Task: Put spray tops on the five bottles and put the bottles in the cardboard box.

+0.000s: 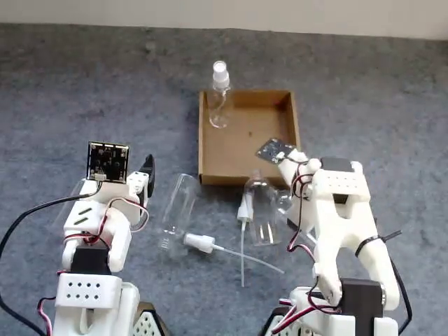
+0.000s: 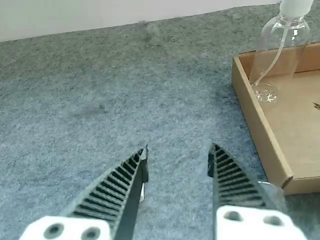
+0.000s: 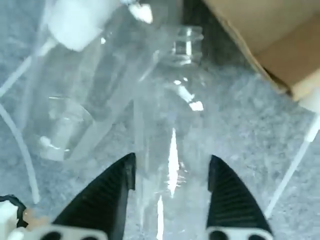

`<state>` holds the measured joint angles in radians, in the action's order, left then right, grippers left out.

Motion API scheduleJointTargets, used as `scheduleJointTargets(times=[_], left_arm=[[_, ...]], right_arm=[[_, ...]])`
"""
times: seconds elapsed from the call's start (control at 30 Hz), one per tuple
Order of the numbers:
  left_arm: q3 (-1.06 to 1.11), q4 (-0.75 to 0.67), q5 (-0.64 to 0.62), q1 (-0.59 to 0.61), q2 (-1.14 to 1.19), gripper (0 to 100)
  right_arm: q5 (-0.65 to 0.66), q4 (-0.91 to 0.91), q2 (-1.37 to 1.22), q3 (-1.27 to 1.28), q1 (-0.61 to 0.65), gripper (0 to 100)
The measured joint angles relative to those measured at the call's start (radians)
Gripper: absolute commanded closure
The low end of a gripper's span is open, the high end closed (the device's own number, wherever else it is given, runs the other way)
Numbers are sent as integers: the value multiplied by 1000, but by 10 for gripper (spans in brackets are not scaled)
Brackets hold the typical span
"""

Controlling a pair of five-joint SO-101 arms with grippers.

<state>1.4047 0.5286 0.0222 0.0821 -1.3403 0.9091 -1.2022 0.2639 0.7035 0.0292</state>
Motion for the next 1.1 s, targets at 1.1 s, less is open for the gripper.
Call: scheduleJointTargets(times=[1.1], left_arm=[[-2,5,0,0,2,849]], right_arm=[[-172,-173,-310,-597,-611,957]])
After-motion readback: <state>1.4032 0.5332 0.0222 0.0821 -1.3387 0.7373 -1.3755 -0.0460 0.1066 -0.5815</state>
